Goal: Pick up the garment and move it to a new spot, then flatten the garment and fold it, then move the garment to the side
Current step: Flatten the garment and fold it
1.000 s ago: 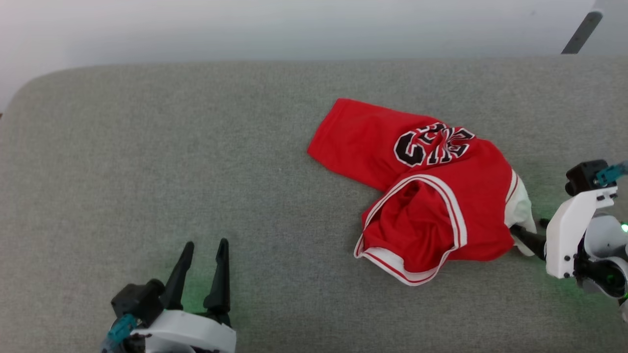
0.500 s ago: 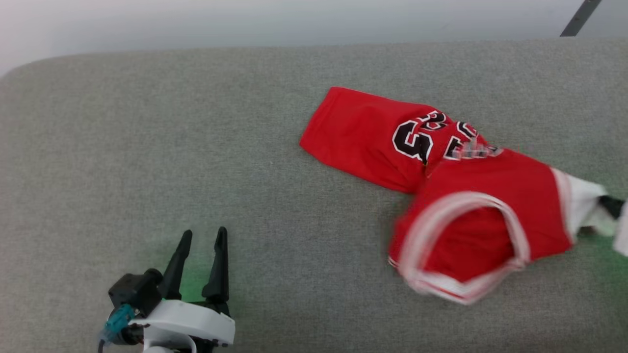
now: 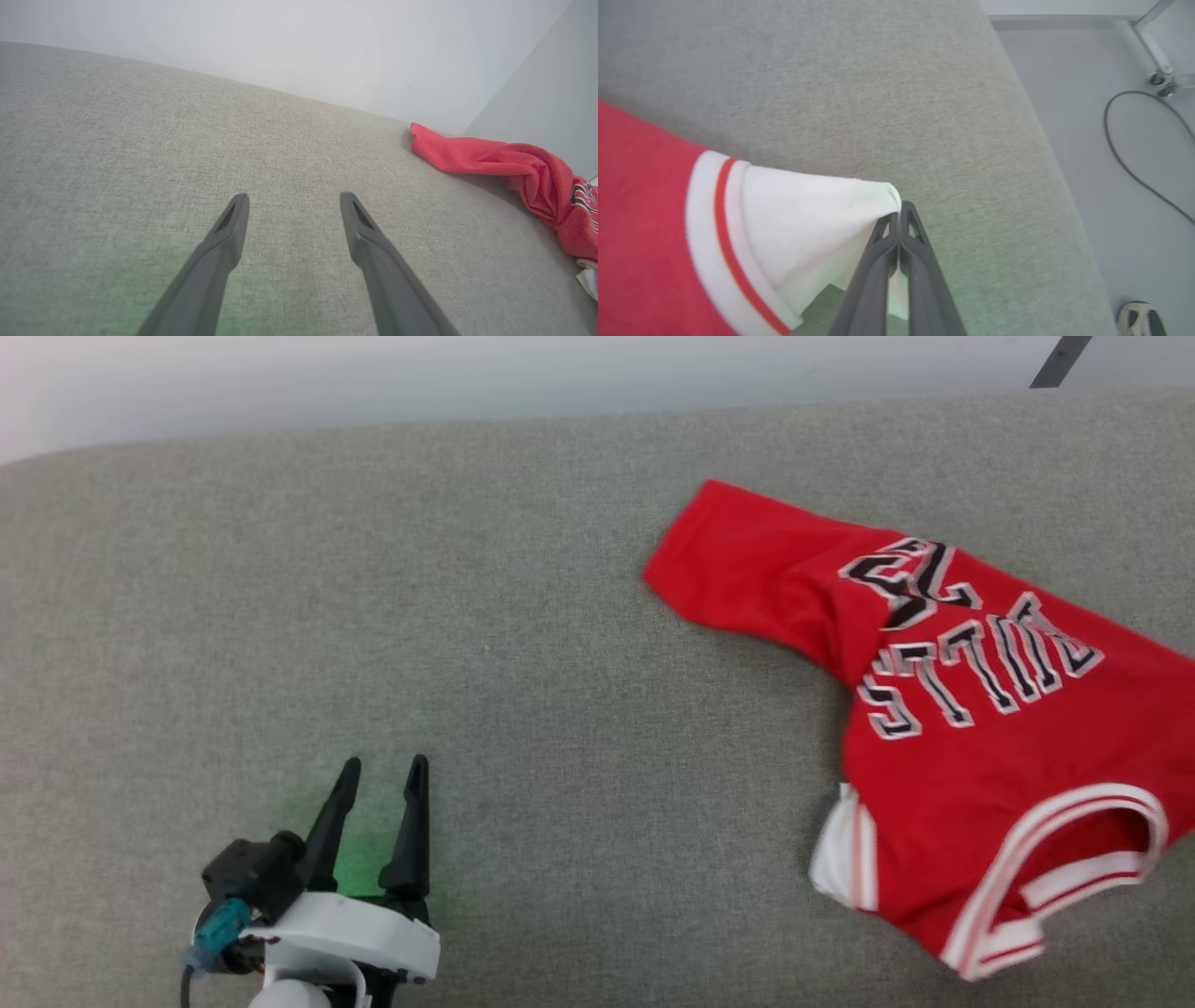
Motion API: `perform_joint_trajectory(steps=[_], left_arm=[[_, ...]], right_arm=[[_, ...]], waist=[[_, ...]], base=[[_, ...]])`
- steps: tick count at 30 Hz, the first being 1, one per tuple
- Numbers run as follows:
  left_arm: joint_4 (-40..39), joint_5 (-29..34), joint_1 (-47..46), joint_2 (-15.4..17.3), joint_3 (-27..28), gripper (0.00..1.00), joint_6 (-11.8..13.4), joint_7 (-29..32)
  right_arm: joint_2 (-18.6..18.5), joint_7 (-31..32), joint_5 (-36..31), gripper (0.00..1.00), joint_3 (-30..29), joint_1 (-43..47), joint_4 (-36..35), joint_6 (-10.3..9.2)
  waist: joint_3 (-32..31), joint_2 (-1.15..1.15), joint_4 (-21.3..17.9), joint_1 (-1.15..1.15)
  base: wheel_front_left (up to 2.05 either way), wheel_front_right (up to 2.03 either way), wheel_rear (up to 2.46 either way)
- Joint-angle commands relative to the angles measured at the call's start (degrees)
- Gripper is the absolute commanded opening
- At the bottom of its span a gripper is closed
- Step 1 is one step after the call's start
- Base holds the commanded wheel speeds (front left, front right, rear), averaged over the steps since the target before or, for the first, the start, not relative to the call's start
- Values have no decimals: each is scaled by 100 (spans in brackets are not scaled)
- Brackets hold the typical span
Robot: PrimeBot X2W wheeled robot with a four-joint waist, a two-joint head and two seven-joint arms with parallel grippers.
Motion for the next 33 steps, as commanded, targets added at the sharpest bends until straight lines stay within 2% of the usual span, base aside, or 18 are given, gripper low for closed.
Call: perform_joint_trajectory(steps=[1, 6, 7, 8, 9, 12, 15, 18, 22, 25, 26, 27, 28, 29, 33], left_arm=[[19, -18, -46, 56, -11, 100, -17, -1], [121, -54, -130, 188, -182, 100, -17, -1], [148, -99, -163, 232, -257, 100, -17, -1], [176, -154, -205, 288, -343, 100, -17, -1], [209, -215, -253, 353, -457, 100, -17, 23], [155, -506, -497, 617, -915, 100, -17, 326], [-93, -1034, -830, 974, -1662, 100, -17, 1059], [-434, -1908, -1183, 1364, -2392, 100, -16, 2174], [-610, -3070, -1669, 1648, -2884, 100, -16, 4025], [-572, -3708, -1970, 1498, -3091, 100, 24, 5179], [-545, -3874, -2094, 1430, -3131, 100, 87, 5495], [-545, -3874, -2094, 1430, -3131, 100, 87, 5495], [-472, -4107, -2318, 1322, -3239, 100, 166, 5988], [-472, -4107, -2318, 1322, -3239, 100, 166, 5988], [-210, -4438, -2728, 866, -3327, 100, 335, 6471]], right_arm=[[13, -129, -175, 0, -49, -130, 217, -8], [288, -541, -450, 0, -180, -395, 731, -7], [399, -617, -398, 21, -234, -410, 756, -7], [433, -715, -402, 58, -269, -410, 770, -7], [440, -803, -390, 100, -288, -399, 766, -8], [493, -1112, -238, 100, -367, -260, 573, -7], [476, -1404, -2, 100, -443, -98, 218, -7], [472, -1602, 136, 100, -436, 83, -236, -7], [588, -1662, 248, 100, -365, 334, -892, -7], [718, -1609, 195, 100, -333, 450, -1318, -7], [750, -1594, 167, 100, -349, 493, -1424, -7], [750, -1594, 167, 100, -349, 493, -1424, -7], [840, -1536, 94, 100, -377, 563, -1629, -7], [840, -1536, 94, 100, -377, 563, -1629, -7], [946, -1444, -26, 100, -512, 657, -2010, -7]], waist=[[5, 0, -8, 0], [3, 0, -59, 0], [-6, 0, -75, 0], [-22, 0, -92, 0], [-41, 0, -102, 0], [-105, 0, -119, 0], [-174, 0, -161, 0], [-240, 0, -269, 0], [-329, 0, -470, 0], [-344, 0, -660, 0], [-335, 0, -719, 0], [-335, 0, -719, 0], [-302, 0, -848, 0], [-302, 0, -848, 0], [-165, 0, -1099, 0]], base=[[0, 0, 0], [0, 0, 0], [0, 0, 0], [0, 0, 0], [0, 0, 0], [0, 0, 0], [0, 0, 0], [0, 0, 0], [0, 0, 0], [0, 0, 0], [0, 0, 0], [0, 0, 0], [0, 0, 0], [0, 0, 0], [0, 0, 0]])
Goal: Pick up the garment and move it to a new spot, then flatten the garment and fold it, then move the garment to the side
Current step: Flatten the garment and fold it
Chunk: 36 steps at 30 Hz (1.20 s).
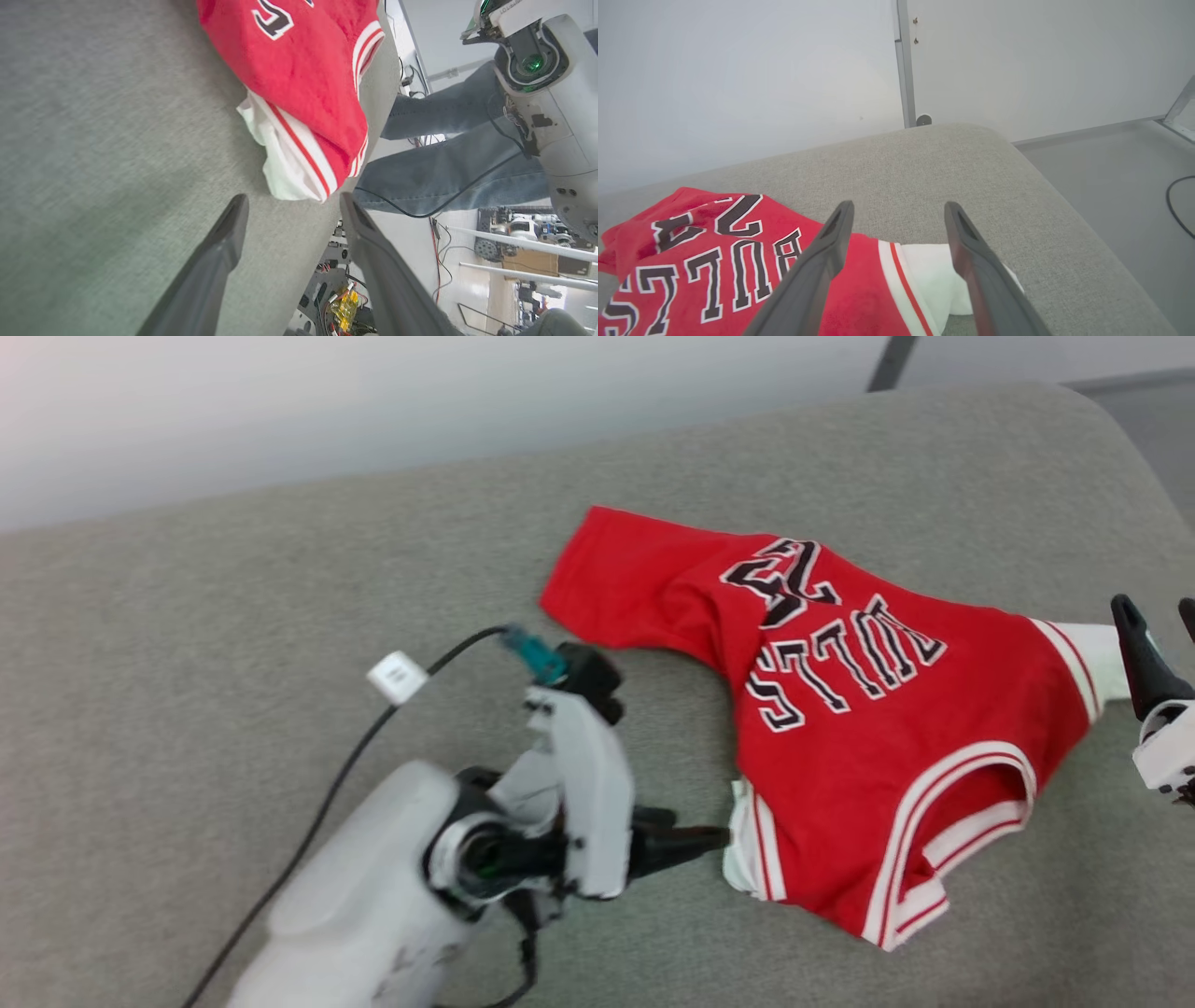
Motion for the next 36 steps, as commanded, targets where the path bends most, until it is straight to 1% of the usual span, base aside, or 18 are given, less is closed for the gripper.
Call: perform_joint_trajectory(steps=[1, 4, 7, 9, 11, 12, 14, 16, 17, 18, 19, 20, 23, 26, 31, 34, 36], left_arm=[[77, -47, -105, -75, -26, 100, 50, 44], [457, 24, -355, -235, -128, 100, 110, 186], [898, 64, -558, -342, -175, 100, 100, 228], [1173, 147, -670, -336, -185, 100, 77, 173], [1436, 92, -697, -379, -159, 100, 35, 141], [1544, 13, -699, -430, -120, 94, 10, 154], [1710, -54, -730, -471, -79, 87, -12, 180], [1856, 27, -777, -453, -137, 71, -59, 139], [1927, 17, -772, -478, -137, 55, -83, 103], [1979, -58, -757, -533, -112, 35, -113, 81], [2023, -112, -759, -588, -75, 7, -144, 47], [2069, -140, -784, -630, -45, 0, -156, 1], [2135, -172, -903, -647, 58, 0, -214, -210], [2041, -132, -960, -451, 220, 0, -276, -545], [1682, -29, -901, 153, 609, 0, -295, -1126], [1406, 93, -865, 486, 858, 0, -131, -1497], [1219, 319, -813, 742, 902, 0, 11, -1700]], right_arm=[[18, 24, -70, 100, -62, 88, -66, -6], [92, 72, -164, 100, -219, 160, -287, -6], [175, 135, -265, 100, -376, 232, -490, -6], [231, 179, -345, 100, -462, 296, -607, -6], [291, 228, -423, 100, -545, 354, -713, -6], [316, 263, -455, 100, -593, 380, -771, -6], [353, 324, -512, 100, -704, 443, -868, -6], [393, 376, -575, 100, -793, 510, -991, -6], [427, 407, -607, 100, -820, 530, -1062, -6], [464, 439, -619, 100, -860, 548, -1143, -5], [479, 482, -641, 100, -905, 568, -1212, -6], [478, 514, -672, 100, -953, 590, -1273, -6], [528, 607, -775, 100, -1103, 698, -1420, -6], [576, 698, -860, 100, -1252, 781, -1569, -6], [686, 847, -961, 100, -1492, 1041, -1744, -6], [745, 947, -1034, 100, -1605, 1165, -1862, -6], [787, 1029, -1081, 100, -1644, 1227, -1949, -6]], waist=[[139, 0, -235, 0], [246, 0, -403, 0], [344, 0, -554, 0], [395, 0, -629, 0], [428, 0, -678, 0], [440, 0, -694, 0], [462, 0, -703, 0], [484, 0, -696, 0], [493, 0, -686, 0], [500, 0, -672, 0], [507, 0, -653, 0], [512, 0, -623, 0], [486, 0, -502, 0], [412, 0, -371, 0], [205, 0, -57, 0], [102, 0, 132, 0], [50, 0, 233, 0]], base=[[0, 0, 0], [0, 0, 0], [0, 0, 0], [0, 0, 0], [0, 0, 0], [0, 0, 0], [0, 0, 0], [0, 0, 0], [0, 0, 0], [0, 0, 0], [0, 0, 0], [0, 0, 0], [0, 0, 0], [0, 0, 0], [0, 0, 0], [0, 0, 0], [0, 0, 0]])
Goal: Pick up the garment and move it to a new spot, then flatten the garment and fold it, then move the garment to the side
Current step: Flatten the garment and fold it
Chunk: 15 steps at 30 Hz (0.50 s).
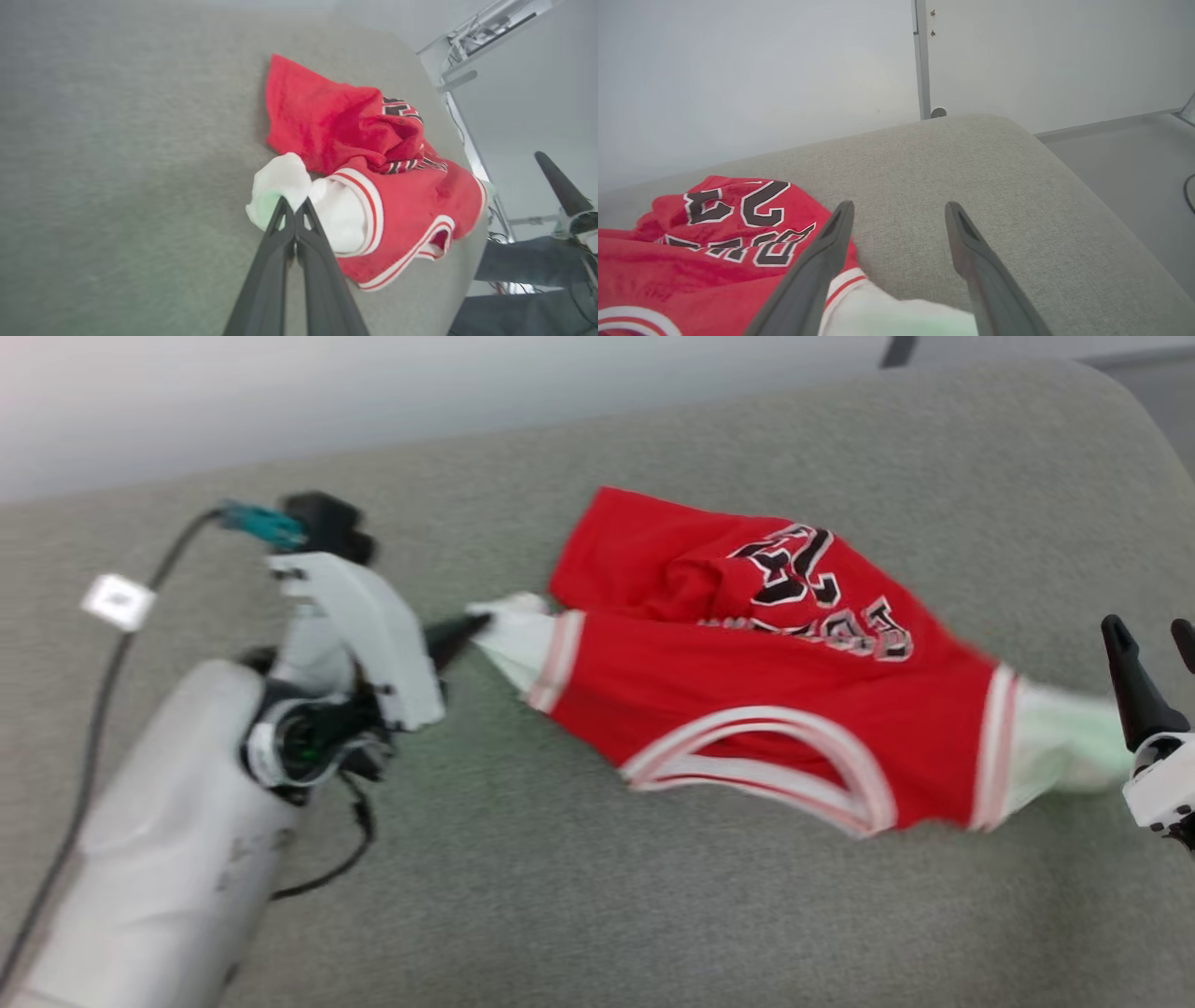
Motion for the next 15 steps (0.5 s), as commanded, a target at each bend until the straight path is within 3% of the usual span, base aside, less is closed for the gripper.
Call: perform_joint_trajectory(steps=[1, 8, 15], left_arm=[[-110, 175, 141, 118, 20, 0, 155, -137], [-689, 921, 681, 759, -60, 0, 1069, -408], [-553, 1290, 1037, 1071, -201, 0, 1644, -335]], right_arm=[[40, 53, -62, 100, -37, 102, -73, -6], [168, 265, -195, 100, -215, 233, -328, -6], [247, 404, -265, 100, -220, 264, -460, -6]], waist=[[-183, 0, 241, 0], [-253, 0, 422, 0], [-222, 0, 401, 0]], base=[[0, 0, 0], [0, 0, 0], [0, 0, 0]])
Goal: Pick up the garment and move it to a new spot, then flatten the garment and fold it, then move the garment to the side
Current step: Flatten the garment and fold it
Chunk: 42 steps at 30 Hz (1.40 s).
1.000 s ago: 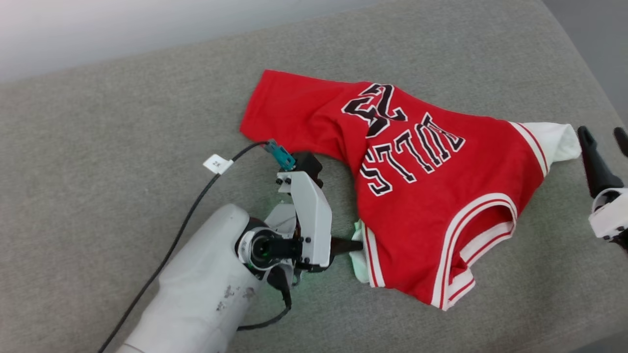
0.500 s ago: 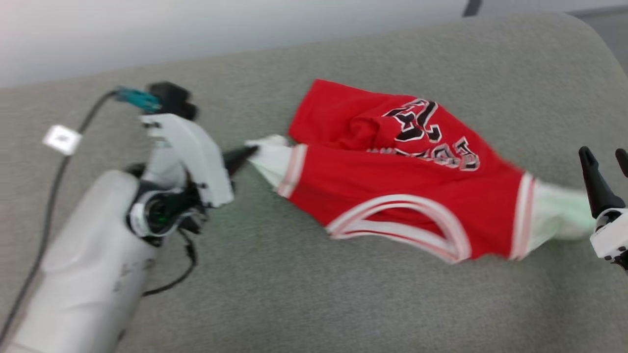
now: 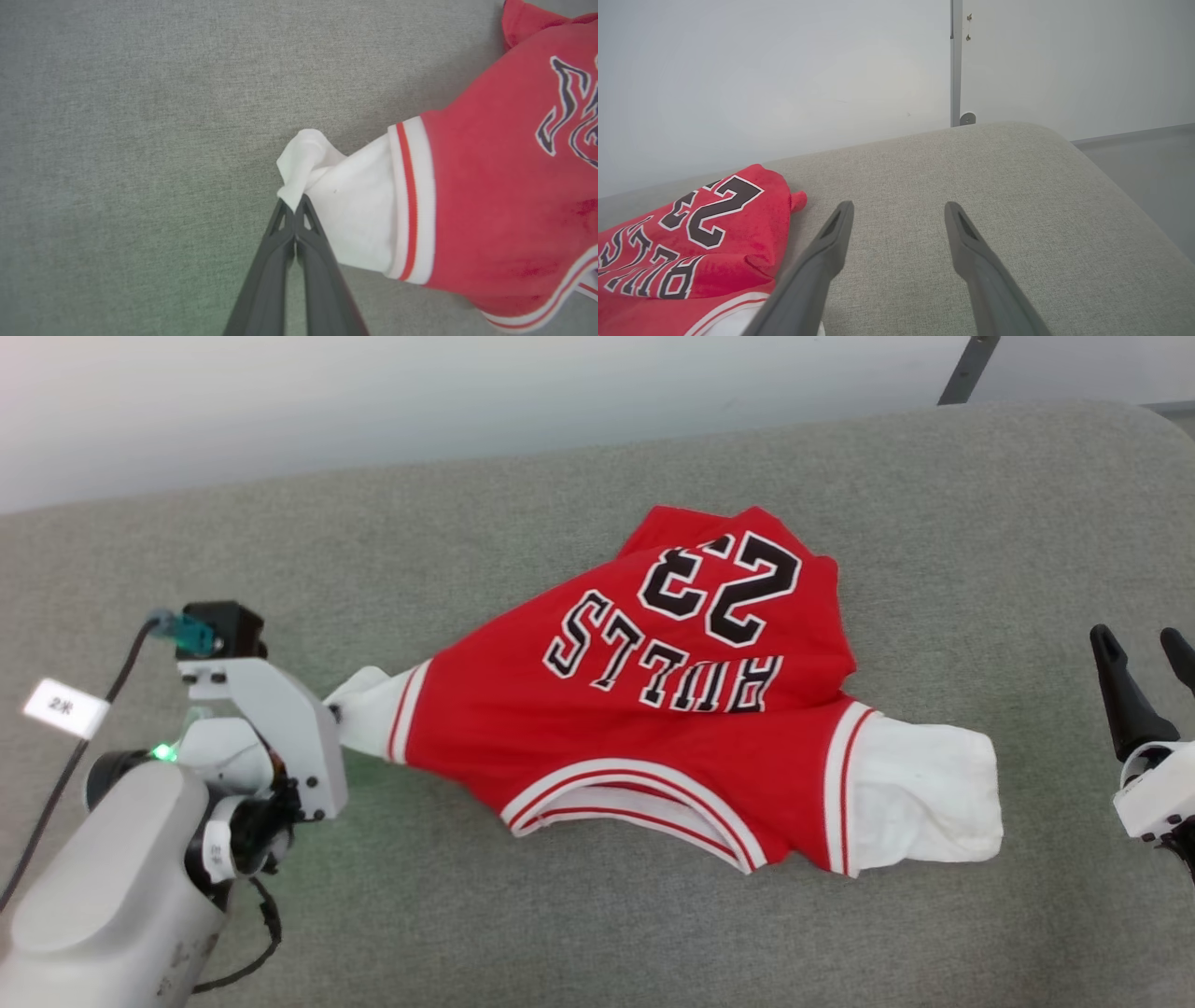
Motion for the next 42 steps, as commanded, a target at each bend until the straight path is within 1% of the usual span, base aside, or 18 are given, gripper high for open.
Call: perform_joint_trajectory(steps=[1, 5, 12, 13, 14, 15, 16, 18, 22, 23, 24, 28, 29, 32, 36, 37, 40, 42], left_arm=[[95, 60, 60, 38, 21, 0, 77, -56], [390, 91, 73, 8, 39, 0, 122, -219], [719, 84, 72, -89, 94, 0, -12, -571], [732, 14, 84, -146, 138, 7, -58, -656], [736, -77, 115, -204, 206, 33, -120, -757], [739, -162, 143, -248, 280, 70, -194, -873], [734, -232, 184, -286, 366, 100, -234, -1001], [677, -330, 304, -355, 510, 100, -277, -1301], [390, -369, 707, -465, 749, 100, -260, -2057], [390, -369, 707, -465, 749, 100, -260, -2057], [290, -370, 839, -480, 814, 100, -240, -2262], [-109, -307, 1372, -617, 952, 100, -331, -3081], [-340, -158, 1611, -687, 930, 100, -333, -3510], [-602, 62, 1943, -824, 856, 100, -257, -4025], [-828, 383, 2196, -1025, 791, 100, -159, -4397], [-828, 383, 2196, -1025, 791, 100, -159, -4397], [-956, 574, 2324, -1208, 837, 100, -154, -4484], [-1019, 703, 2356, -1314, 866, 100, -187, -4511]], right_arm=[[17, 34, -22, 100, 20, 55, -27, -6], [20, 55, -44, 100, 61, 93, -43, -6], [-72, 137, -43, 100, 269, 127, -63, -6], [-103, 148, -31, 100, 328, 141, -81, -6], [-138, 158, -20, 100, 405, 159, -98, -6], [-184, 172, -19, 100, 489, 182, -124, -6], [-236, 183, -17, 100, 594, 204, -156, -6], [-372, 230, -28, 100, 849, 257, -232, -6], [-743, 397, 1, 100, 1438, 344, -419, -6], [-743, 397, 1, 100, 1438, 344, -419, -6], [-872, 429, 16, 100, 1609, 355, -487, -6], [-1448, 546, 204, 100, 2298, 324, -837, -6], [-1798, 652, 320, 100, 2650, 294, -1022, -6], [-2352, 858, 530, 100, 3239, 250, -1357, -6], [-3059, 1170, 764, 100, 4038, 96, -1794, -6], [-3059, 1170, 764, 100, 4038, 96, -1794, -6], [-3389, 1320, 904, 100, 4473, -107, -1957, -6], [-3529, 1408, 890, 100, 4736, -266, -1982, -6]], waist=[[10, 0, -30, 0], [12, 0, -90, 0], [-11, 0, -121, 0], [-17, 0, -112, 0], [-28, 0, -102, 0], [-40, 0, -87, 0], [-50, 0, -71, 0], [-77, 0, -31, 0], [-115, 0, 77, 0], [-115, 0, 77, 0], [-114, 0, 113, 0], [-75, 0, 283, 0], [-51, 0, 387, 0], [1, 0, 568, 0], [100, 0, 796, 0], [100, 0, 796, 0], [178, 0, 951, 0], [235, 0, 1054, 0]], base=[[0, 0, 0], [0, 0, 0], [0, 0, 0], [0, 0, 0], [0, 0, 0], [0, 0, 0], [0, 0, 0], [0, 0, 0], [0, 0, 0], [0, 0, 0], [0, 0, 0], [0, 0, 0], [0, 0, 0], [0, 0, 0], [0, 0, 0], [0, 0, 0], [0, 0, 0], [0, 0, 0]])
